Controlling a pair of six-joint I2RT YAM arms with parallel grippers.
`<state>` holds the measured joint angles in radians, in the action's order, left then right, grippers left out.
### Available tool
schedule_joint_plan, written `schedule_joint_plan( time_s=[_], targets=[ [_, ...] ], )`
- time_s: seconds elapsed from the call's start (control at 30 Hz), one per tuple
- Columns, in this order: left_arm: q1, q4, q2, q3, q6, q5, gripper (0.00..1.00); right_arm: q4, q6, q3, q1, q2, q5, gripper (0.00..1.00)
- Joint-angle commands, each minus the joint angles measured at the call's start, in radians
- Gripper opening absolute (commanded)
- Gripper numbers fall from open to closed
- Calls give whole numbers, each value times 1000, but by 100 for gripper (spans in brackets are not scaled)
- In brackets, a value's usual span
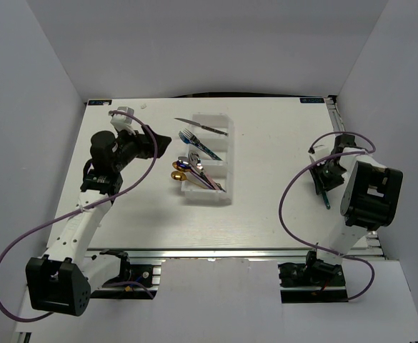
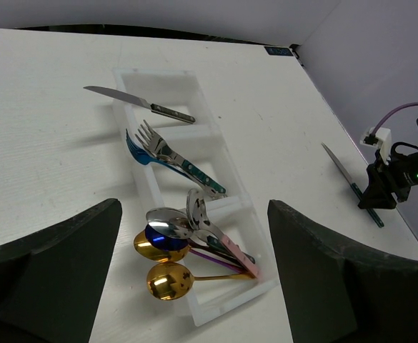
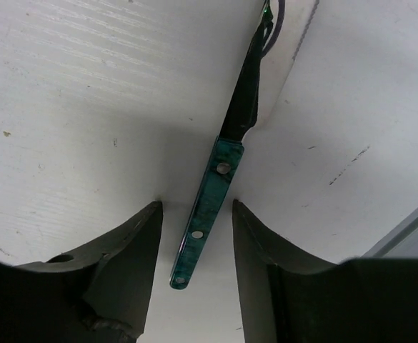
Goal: Sort the eating utensils into containers
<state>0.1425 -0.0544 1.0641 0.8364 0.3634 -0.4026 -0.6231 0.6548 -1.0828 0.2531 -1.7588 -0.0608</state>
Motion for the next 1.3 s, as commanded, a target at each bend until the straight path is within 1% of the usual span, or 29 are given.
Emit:
schedule_joint_plan(
  time_s=[0.0, 0.03, 0.07, 0.13, 0.17, 0.23, 0.27, 0.37, 0.5, 0.53, 0.57, 0.63, 0.67, 0.73, 0.77, 0.8, 0.83, 0.87, 0.9, 0.93, 1.0, 1.07, 1.17, 1.27],
  targets=[
    [0, 5, -24, 7, -11, 1, 94, 42, 3, -22, 3, -34, 6, 48],
    [0, 2, -23, 6, -11, -11, 94, 40, 5, -19, 5, -44, 0, 42],
    [0, -7, -23, 6, -12, -21, 94, 42, 5, -17, 5, -48, -5, 30],
    [0, -28, -26, 0, -3, -60, 94, 46, 8, -6, 6, -51, -25, 20],
    [0, -63, -24, -11, 2, -118, 94, 49, 9, 0, 6, -50, -33, 12],
    [0, -107, -12, -25, 43, -183, 94, 63, 16, 12, 6, -36, -57, 4],
    [0, -151, -4, -34, 69, -250, 94, 68, 17, 12, 6, -31, -80, 0],
    [3, -179, 48, -17, 124, -333, 94, 63, 19, 8, 6, 11, -131, 0],
    [37, -219, 135, 9, 224, -428, 93, 54, 13, -19, -12, 119, -275, 0],
    [43, -260, 152, 10, 280, -444, 92, 43, 11, -28, -29, 133, -299, 0],
    [52, -272, 186, 16, 328, -452, 92, 37, -1, -51, -38, 146, -356, 0],
    [101, -277, 214, 52, 365, -444, 91, 30, -18, -71, -76, 180, -414, 0],
    [150, -275, 233, 64, 377, -429, 91, 31, -36, -86, -93, 191, -459, 0],
    [201, -275, 253, 96, 399, -351, 90, 54, -60, -95, -159, 223, -490, 0],
    [250, -275, 275, 107, 413, -320, 89, 65, -90, -104, -182, 243, -510, 0],
    [271, -277, 287, 124, 422, -256, 87, 78, -109, -108, -228, 252, -519, 0],
    [287, -277, 301, 133, 448, -227, 83, 106, -128, -112, -248, 262, -539, 0],
    [316, -277, 316, 144, 456, -197, 81, 120, -171, -115, -262, 277, -547, 0],
    [327, -277, 348, 161, 463, -170, 81, 138, -193, -115, -312, 285, -556, 0],
    [338, -278, 365, 171, 488, -124, 80, 166, -210, -114, -331, 291, -563, 0],
    [371, -279, 419, 200, 494, -84, 78, 181, -247, -115, -377, 298, -573, 0],
    [399, -279, 456, 245, 496, -30, 73, 201, -265, -111, -400, 303, -590, 0],
    [419, -277, 525, 302, 500, 33, 70, 226, -282, -98, -429, 318, -605, 0],
    [434, -275, 588, 355, 482, 85, 68, 244, -294, -85, -433, 337, -634, 0]
  ],
)
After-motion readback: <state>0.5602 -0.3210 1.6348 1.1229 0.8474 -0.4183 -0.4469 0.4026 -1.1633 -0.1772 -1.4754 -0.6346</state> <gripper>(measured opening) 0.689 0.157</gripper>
